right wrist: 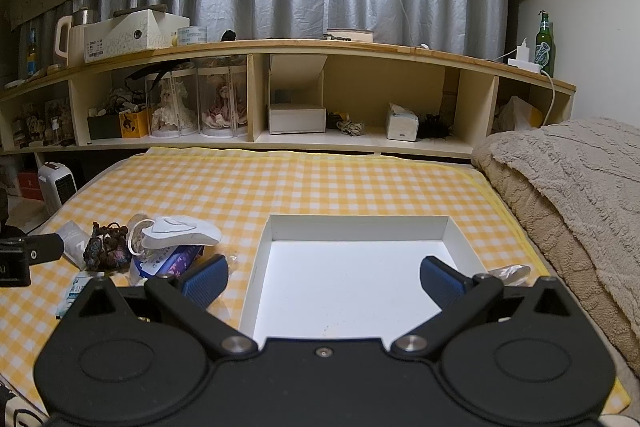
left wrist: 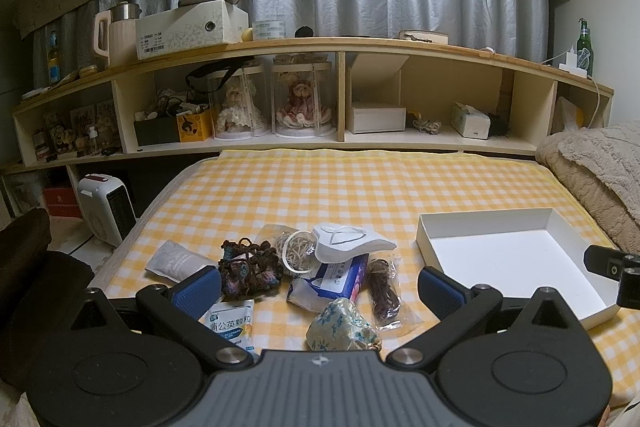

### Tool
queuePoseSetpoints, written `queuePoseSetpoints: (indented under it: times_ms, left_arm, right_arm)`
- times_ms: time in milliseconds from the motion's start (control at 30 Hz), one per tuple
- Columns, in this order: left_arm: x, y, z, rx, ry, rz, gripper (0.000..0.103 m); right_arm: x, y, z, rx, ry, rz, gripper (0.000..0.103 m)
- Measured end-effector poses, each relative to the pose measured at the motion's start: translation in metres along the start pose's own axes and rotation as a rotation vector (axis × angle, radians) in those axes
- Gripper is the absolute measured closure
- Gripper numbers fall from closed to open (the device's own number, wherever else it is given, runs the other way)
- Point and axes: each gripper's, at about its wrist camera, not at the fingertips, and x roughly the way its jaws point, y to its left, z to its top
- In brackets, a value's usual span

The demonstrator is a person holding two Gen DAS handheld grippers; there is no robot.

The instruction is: Organize soft objects

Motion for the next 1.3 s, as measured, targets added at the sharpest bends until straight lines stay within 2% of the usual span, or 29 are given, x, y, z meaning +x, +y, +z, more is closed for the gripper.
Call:
queuePoseSetpoints:
  times_ms: [167, 333, 467, 633, 733, 833, 1033, 1167, 1300]
  left_arm:
    - [0.000, -0.001, -0.001, -0.004, 0.000, -0.004, 0.000]
    - [0.000, -0.002, -0.007, -0.009, -0.020, 0.003, 0.000]
    - [-0.007, 0.002, -0.002, -0.020, -0.038, -0.019, 0.000]
    - [-0.007, -0.001, 0.005, 0.005, -0.027, 0.011, 0.000]
    - [-0.001, -0.001, 0.016, 0.037, -0.009, -0.005, 0.000]
    - [0.003, 0.002, 0.030, 0.027, -0.014, 0.001, 0.000]
    - [0.017, 0.006, 0.068, 0.036, -0.092, 0.052, 0.000]
    - [0.038, 0.017, 0.098, 0.016, -0.101, 0.076, 0.000]
    - [0.069, 0.035, 0.115, -0.026, -0.082, 0.080, 0.000]
  right_arm:
    - [0.004, 0.003, -0.001, 0.002, -0.008, 0.001, 0.000]
    - [-0.008, 0.003, -0.001, 0.022, -0.046, 0.038, 0.000]
    - [-0.012, 0.002, 0.002, 0.035, -0.051, 0.040, 0.000]
    - [-0.007, -0.002, 0.013, 0.043, -0.048, 0.087, 0.000]
    - [-0.003, -0.007, 0.025, 0.060, -0.049, 0.118, 0.000]
    - [0.004, -0.008, 0.038, 0.080, -0.058, 0.146, 0.000]
    - [0.032, -0.004, 0.071, 0.125, -0.076, 0.154, 0.000]
    - [0.056, -0.003, 0.089, 0.157, -0.077, 0.213, 0.000]
    - [0.081, 0.002, 0.098, 0.204, -0.106, 0.218, 0.000]
